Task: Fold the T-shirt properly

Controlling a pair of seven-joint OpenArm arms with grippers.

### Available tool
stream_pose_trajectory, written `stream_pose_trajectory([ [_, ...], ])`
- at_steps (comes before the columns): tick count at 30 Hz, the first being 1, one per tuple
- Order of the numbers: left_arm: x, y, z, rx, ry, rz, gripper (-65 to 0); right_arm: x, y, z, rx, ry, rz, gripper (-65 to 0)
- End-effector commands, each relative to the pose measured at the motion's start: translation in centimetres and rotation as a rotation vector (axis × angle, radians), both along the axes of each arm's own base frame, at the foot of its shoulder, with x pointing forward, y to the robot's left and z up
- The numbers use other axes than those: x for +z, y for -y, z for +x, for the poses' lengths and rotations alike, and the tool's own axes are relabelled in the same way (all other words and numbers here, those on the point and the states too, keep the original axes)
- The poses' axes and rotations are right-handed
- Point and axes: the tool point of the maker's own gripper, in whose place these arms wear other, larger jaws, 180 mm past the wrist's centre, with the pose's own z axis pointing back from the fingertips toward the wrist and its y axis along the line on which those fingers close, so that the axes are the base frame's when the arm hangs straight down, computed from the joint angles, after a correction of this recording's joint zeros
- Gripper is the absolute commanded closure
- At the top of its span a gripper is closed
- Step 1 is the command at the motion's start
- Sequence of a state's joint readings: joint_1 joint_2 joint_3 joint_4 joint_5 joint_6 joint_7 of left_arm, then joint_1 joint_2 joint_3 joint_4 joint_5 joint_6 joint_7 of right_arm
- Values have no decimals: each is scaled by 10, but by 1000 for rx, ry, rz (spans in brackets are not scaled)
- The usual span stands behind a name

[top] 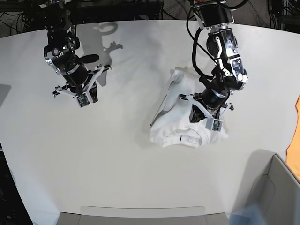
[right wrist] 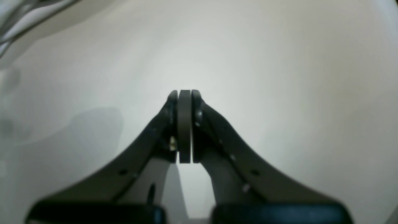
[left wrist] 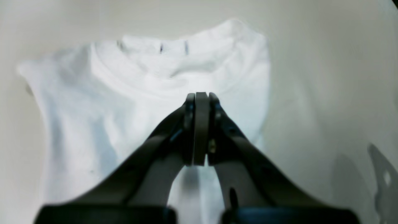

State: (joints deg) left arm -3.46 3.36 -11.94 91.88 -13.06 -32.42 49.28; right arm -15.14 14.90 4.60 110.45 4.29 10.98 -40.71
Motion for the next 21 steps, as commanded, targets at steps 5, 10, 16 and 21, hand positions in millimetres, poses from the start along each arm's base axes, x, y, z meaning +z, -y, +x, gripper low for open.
stream_pose_trajectory([
  [5, -38, 4, 5, 2, -57, -70, 0, 16, 10, -5, -20, 50, -9, 0],
  [10, -54, -42, 12, 76, -87, -42, 0, 15, 11, -9, -23, 44, -12, 0],
  [16, -52, -132, 25, 246, -96, -14, 0, 13, 17, -11, -18, 35, -34, 0],
  [21, -21, -165, 35, 253, -26, 67, 0, 16, 15, -10, -15, 46, -28, 0],
])
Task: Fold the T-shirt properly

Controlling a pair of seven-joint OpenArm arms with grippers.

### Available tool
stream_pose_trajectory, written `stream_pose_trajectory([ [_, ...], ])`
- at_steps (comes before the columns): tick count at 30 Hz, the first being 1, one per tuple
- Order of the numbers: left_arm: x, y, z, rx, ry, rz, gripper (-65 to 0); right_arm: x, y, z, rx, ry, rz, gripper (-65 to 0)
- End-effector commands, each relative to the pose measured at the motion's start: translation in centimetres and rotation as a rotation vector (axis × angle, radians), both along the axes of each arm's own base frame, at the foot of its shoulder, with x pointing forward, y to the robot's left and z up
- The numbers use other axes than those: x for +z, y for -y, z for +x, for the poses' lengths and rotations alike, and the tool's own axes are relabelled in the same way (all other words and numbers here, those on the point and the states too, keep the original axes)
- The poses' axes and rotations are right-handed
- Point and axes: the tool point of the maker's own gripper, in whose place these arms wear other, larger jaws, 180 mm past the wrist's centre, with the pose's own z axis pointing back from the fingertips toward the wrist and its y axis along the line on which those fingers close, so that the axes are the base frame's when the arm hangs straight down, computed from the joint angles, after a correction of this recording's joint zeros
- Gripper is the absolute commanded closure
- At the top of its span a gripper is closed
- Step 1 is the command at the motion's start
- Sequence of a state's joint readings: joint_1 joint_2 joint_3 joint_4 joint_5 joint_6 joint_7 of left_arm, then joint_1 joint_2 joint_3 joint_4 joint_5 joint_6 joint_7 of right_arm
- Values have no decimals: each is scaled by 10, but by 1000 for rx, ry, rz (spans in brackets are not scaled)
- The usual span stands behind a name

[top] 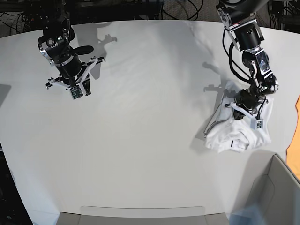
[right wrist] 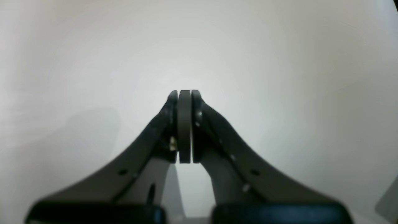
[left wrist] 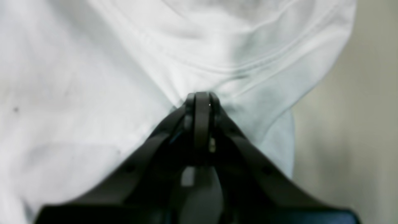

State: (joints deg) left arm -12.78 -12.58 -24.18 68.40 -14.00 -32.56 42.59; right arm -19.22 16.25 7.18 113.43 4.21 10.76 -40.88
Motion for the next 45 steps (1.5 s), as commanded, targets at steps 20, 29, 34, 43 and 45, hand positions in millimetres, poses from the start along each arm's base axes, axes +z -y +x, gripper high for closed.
stream_pose_trajectory([
  [20, 97, 27, -129, -151, 161, 344, 0, -42, 4, -119, 86, -256, -53, 0],
  [29, 59, -32, -243, -53, -150, 420, 0, -59, 15, -256, 83, -504, -26, 0],
  [34, 27, -37, -333, -80, -429, 397, 0, -61, 17, -314, 46, -642, -51, 0],
  [43, -127, 19, -434, -103, -820, 22, 0, -163, 48, -372, 99, -866, -203, 0],
  [45, -149, 27, -448, -97, -880, -29, 0, -183, 50, -381, 108, -900, -223, 0],
])
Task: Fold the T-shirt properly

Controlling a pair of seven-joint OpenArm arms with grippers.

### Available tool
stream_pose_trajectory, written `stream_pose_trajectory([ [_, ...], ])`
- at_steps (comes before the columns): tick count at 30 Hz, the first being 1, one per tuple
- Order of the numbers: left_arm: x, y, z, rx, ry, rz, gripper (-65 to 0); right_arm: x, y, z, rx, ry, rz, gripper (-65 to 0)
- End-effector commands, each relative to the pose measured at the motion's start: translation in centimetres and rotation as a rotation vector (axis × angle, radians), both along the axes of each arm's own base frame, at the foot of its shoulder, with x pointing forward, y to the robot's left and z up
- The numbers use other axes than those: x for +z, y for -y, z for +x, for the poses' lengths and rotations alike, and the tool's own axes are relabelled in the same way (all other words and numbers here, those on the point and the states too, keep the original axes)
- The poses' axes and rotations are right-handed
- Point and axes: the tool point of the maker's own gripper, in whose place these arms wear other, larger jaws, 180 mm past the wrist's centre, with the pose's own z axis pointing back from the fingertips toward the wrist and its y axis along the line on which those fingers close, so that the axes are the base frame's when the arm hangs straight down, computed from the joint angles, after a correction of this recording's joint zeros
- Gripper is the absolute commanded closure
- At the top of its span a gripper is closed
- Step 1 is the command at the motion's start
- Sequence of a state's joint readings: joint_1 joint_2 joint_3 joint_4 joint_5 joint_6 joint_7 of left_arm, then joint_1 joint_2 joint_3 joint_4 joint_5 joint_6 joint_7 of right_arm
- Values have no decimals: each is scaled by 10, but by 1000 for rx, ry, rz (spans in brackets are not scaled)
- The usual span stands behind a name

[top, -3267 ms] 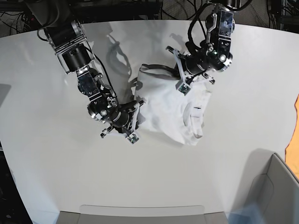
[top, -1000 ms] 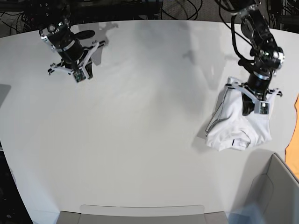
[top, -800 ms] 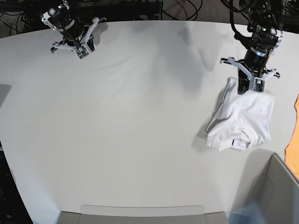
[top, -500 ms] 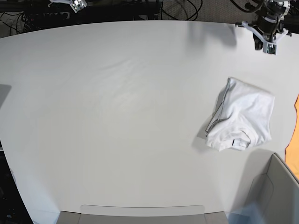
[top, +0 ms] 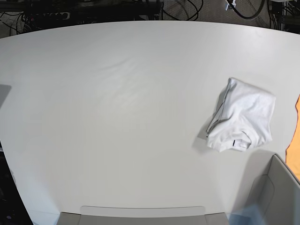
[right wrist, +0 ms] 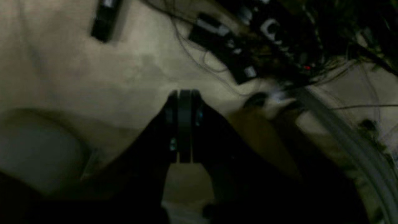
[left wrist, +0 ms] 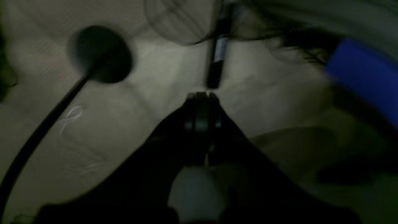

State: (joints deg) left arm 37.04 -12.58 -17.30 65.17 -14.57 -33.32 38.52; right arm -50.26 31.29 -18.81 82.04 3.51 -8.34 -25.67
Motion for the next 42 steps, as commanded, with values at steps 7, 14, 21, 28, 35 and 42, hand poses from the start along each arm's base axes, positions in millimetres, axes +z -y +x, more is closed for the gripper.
stream_pose_trajectory([
  [7, -42, 18, 7, -109, -31, -47, 0, -52, -9, -30, 135, -58, 39, 0],
  [14, -67, 22, 20, -184, -45, -38, 0, -94, 3, -18, 178, -47, -6, 0],
  [21, -85, -9, 28, -79, -42, 156, 0, -113, 25, 14, 172, 92, 5, 0],
  [28, -87, -32, 30, -52, -36, 361, 0, -114, 26, 40, 181, 170, 30, 0],
  [35, -95, 14, 29, -42, -36, 299, 0, -122, 23, 36, 167, 135, 2, 0],
  [42, -100, 52, 53, -23, -7, 241, 0, -127, 23, 34, 214, 96, -25, 0],
])
